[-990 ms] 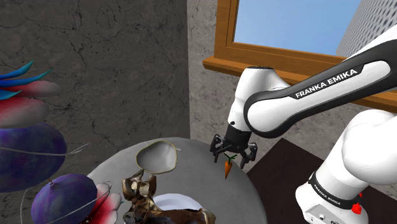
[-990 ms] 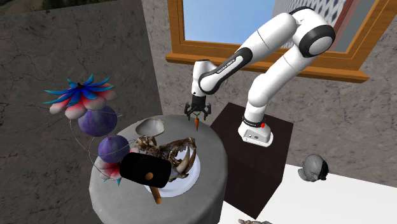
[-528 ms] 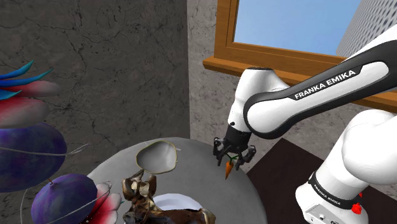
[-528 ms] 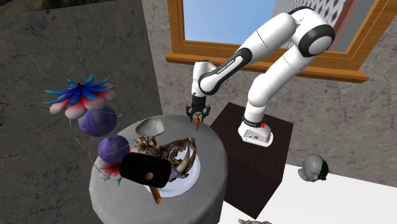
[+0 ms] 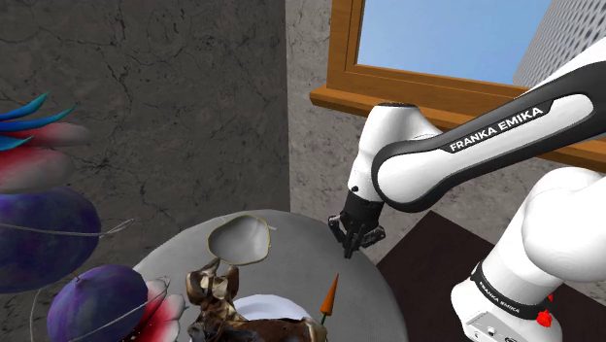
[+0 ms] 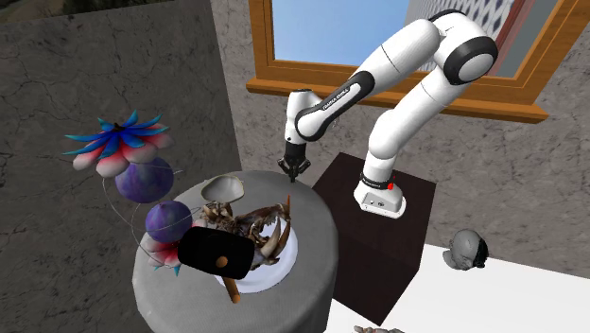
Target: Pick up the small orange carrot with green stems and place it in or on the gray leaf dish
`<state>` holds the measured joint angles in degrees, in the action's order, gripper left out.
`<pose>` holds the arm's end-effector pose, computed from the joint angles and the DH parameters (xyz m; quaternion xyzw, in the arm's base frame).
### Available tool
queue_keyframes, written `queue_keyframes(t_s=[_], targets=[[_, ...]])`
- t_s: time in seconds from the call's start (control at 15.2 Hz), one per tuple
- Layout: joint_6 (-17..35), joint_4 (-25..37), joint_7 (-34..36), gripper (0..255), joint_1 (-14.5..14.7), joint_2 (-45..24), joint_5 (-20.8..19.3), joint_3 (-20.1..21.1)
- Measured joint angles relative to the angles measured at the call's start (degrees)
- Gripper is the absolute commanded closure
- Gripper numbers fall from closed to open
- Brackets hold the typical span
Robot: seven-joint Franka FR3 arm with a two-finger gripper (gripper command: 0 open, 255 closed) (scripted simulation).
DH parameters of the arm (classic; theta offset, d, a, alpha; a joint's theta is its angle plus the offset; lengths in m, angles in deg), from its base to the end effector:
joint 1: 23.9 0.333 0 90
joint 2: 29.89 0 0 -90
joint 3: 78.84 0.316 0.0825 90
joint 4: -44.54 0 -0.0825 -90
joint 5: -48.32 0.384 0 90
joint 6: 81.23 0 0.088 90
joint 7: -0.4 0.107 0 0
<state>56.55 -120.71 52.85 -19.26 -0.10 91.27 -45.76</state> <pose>0.2792 0.1856 0.3057 -0.8989 0.4231 0.0602 0.0972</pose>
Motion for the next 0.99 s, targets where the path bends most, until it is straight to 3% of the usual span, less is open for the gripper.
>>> queue_keyframes(t_s=[0.07, 0.2, 0.53, 0.73, 0.99], targets=[[0.00, 0.00, 0.00, 0, 0.00, 0.00, 0.00, 0.00], [1.01, -0.36, 1.37, 0, 0.77, 0.13, 0.90, 1.17], [11.71, -0.76, 15.63, 0, 3.75, -2.84, 6.04, 13.31], [18.55, 0.80, 25.50, 0, 1.81, -6.97, 5.61, 22.32], [25.33, 1.25, 28.03, 0, -1.97, -13.31, 3.87, 27.25]])
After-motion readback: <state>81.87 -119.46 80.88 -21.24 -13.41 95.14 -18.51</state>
